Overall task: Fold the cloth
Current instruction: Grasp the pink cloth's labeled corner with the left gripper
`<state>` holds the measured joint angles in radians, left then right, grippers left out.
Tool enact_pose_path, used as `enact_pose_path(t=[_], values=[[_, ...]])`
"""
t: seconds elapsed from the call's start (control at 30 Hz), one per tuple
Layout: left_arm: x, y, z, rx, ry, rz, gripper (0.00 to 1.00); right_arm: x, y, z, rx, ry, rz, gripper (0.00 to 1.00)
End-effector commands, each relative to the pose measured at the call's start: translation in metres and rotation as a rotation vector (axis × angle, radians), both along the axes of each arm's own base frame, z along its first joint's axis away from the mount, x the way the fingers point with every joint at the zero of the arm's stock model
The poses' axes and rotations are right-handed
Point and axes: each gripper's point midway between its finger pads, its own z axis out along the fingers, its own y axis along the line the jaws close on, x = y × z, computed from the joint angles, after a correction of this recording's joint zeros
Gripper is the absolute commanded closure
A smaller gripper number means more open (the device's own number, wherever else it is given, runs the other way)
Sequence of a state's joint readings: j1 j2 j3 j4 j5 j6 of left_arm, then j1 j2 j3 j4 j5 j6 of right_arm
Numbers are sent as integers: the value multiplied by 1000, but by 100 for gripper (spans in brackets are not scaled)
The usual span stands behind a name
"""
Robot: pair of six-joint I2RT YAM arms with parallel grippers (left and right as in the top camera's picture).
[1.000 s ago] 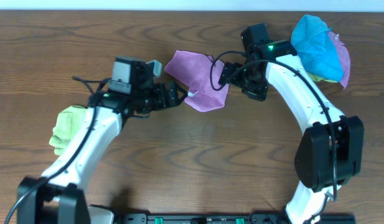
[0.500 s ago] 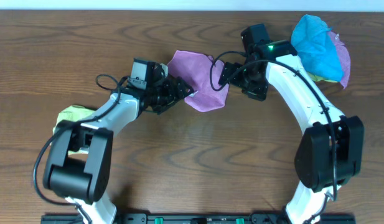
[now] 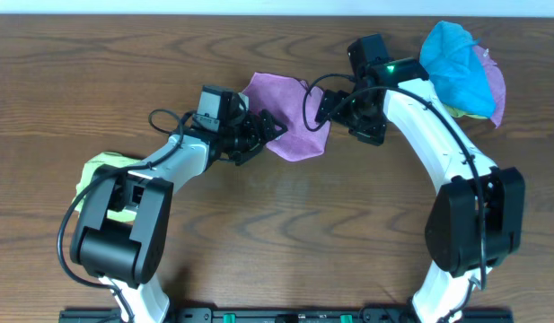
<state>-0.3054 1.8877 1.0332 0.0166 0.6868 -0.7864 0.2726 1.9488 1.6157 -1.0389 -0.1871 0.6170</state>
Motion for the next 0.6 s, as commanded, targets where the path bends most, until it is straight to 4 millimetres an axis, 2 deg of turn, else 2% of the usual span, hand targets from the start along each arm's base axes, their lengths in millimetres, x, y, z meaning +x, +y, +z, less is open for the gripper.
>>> enact_pose_path(t=[0.0, 0.37, 0.57], values=[[6, -2, 0, 22, -17, 15, 5, 2, 3, 8, 8, -21, 16, 1], [15, 7, -6, 81, -41, 63, 5, 2, 3, 8, 8, -21, 16, 1], [8, -4, -26, 66, -5, 22, 4, 2, 3, 8, 8, -21, 17, 1]])
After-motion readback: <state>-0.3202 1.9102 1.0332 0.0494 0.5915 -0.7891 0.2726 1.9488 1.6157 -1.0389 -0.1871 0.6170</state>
